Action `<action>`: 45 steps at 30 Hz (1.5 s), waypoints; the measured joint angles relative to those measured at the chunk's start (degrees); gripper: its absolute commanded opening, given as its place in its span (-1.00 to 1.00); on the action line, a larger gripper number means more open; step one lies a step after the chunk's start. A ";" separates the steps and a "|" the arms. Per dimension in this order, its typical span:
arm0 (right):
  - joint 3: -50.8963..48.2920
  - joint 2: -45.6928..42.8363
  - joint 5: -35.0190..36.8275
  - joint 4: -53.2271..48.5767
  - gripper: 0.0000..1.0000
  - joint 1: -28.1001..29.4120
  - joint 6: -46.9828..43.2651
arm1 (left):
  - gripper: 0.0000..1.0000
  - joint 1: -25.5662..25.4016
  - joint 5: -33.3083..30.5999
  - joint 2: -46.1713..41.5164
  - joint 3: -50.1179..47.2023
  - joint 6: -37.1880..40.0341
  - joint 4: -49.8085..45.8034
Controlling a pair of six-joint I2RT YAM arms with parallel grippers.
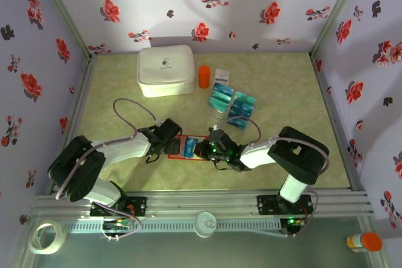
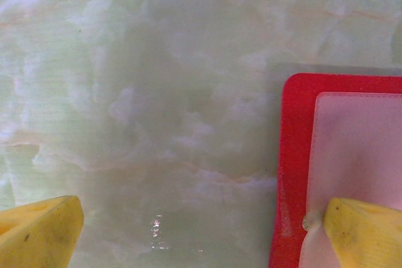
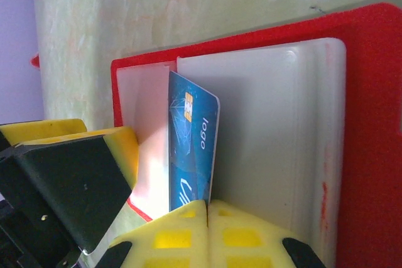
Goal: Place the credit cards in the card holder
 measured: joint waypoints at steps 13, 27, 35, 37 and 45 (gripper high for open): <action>4.90 2.16 -1.92 -5.05 -1.00 -0.02 -1.11 | 1.00 0.00 0.00 0.02 0.02 -0.02 0.00; 15.08 -1.27 -2.51 -28.20 -0.23 -0.04 -12.85 | 1.00 4.59 1.11 -7.17 -1.77 -5.51 -1.14; 21.18 -1.44 -2.01 -36.33 -0.47 -0.07 -17.92 | 1.00 6.32 2.21 -8.07 -5.53 -7.21 -1.11; 22.51 -0.39 -1.79 -36.98 -0.51 -0.07 -18.56 | 1.00 6.43 2.43 -7.85 -5.79 -7.48 -1.03; 25.11 4.70 -0.98 -38.84 -0.62 -0.07 -20.06 | 1.00 6.47 2.60 -6.45 -5.99 -7.56 -0.22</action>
